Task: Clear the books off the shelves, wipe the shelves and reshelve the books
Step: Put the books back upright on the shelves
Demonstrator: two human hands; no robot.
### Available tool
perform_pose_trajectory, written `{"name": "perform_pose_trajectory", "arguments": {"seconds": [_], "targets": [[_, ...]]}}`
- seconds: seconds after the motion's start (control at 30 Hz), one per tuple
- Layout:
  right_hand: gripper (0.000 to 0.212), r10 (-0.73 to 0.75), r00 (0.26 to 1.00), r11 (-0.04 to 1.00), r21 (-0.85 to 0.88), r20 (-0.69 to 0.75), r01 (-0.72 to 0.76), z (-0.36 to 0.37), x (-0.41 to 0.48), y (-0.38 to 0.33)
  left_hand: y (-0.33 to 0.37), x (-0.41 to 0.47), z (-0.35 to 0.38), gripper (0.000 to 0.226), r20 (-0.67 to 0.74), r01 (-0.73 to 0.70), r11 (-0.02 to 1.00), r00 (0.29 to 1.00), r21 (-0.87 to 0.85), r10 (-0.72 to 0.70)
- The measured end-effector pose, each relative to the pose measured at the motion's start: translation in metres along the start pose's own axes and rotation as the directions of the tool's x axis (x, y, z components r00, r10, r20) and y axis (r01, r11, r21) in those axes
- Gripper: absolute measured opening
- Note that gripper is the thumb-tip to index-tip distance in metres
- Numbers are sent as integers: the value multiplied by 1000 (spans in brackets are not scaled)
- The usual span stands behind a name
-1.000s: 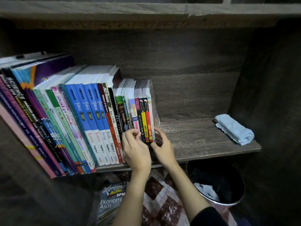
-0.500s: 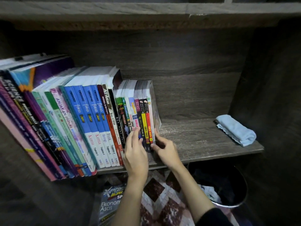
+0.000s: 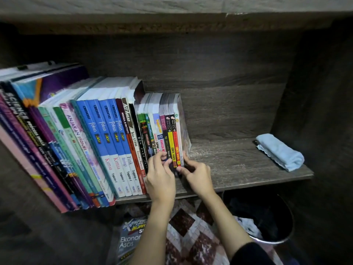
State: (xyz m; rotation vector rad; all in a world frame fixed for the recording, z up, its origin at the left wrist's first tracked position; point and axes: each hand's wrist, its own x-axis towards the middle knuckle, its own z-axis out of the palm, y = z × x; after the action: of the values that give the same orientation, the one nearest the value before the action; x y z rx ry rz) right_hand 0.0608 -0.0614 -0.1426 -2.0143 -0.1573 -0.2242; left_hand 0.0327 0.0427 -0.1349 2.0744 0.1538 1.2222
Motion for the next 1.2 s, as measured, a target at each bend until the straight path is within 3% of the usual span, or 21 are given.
{"name": "perform_pose_trajectory", "arguments": {"seconds": [0.2,0.4,0.67,0.8,1.03,1.2], "targets": [[46,2,999,1000,-10,-37,-2,3,2,1,-1,-1,3,17,-17,3,1000,1000,-5,-3],[42,-95,993,995,-21,-70,93,6,-1,4,0,-2,4,18,-27,21,1000,999,2,-21],[35,-129,991,985,-117,-43,124,1,-5,4,6,-5,1,16,34,54,999,998,-2,-53],[32,-86,990,985,-157,-116,67,7,-7,-1,8,-6,-3,22,104,93,995,991,-34,-89],[39,-18,993,988,-157,-121,-1,9,-17,-13,2,-8,-21,25,279,134,991,953,-28,-121],[31,-3,945,996,-87,-326,-27,6,-40,-23,1,-3,-50,20,539,130,989,840,-77,-68]]}}
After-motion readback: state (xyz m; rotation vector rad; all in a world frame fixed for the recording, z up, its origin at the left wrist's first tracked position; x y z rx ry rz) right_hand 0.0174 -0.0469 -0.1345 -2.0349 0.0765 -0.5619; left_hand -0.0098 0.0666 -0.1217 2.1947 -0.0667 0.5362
